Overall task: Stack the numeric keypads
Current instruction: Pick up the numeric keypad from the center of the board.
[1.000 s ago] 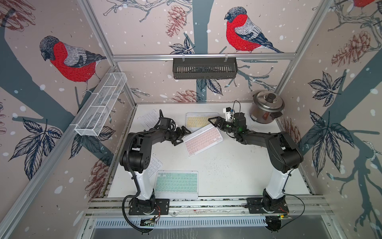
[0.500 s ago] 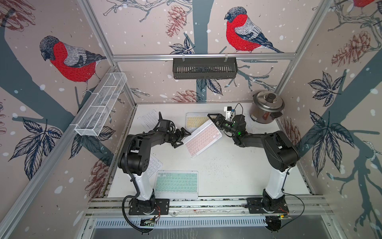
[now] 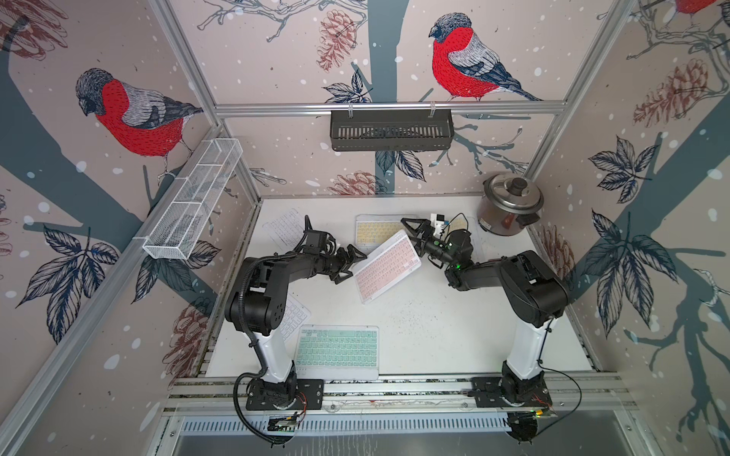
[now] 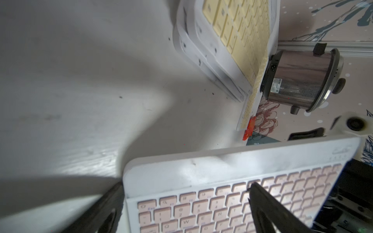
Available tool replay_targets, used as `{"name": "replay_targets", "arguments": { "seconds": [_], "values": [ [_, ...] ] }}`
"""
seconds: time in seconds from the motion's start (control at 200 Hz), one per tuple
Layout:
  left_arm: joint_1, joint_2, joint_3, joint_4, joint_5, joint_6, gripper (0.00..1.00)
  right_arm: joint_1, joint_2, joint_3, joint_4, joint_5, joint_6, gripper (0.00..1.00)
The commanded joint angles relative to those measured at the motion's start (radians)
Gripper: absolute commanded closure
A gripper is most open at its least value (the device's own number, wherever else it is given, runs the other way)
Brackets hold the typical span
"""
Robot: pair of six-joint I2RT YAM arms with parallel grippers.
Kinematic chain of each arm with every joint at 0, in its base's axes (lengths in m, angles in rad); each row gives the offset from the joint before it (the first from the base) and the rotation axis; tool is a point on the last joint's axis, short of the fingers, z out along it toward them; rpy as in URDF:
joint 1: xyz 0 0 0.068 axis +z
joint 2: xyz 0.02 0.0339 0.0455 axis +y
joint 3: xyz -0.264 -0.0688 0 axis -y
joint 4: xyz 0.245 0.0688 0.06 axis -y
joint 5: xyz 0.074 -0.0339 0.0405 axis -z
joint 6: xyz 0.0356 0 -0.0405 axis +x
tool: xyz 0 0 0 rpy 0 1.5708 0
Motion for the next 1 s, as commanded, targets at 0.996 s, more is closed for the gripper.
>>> {"name": "replay_targets", "arguments": {
  "seconds": [0.996],
  "values": [
    [0.011, 0.036, 0.017, -0.060, -0.011, -0.018, 0.04, 0.031, -0.056, 0.001, -0.398, -0.084, 0.027, 0.00]
  ]
}}
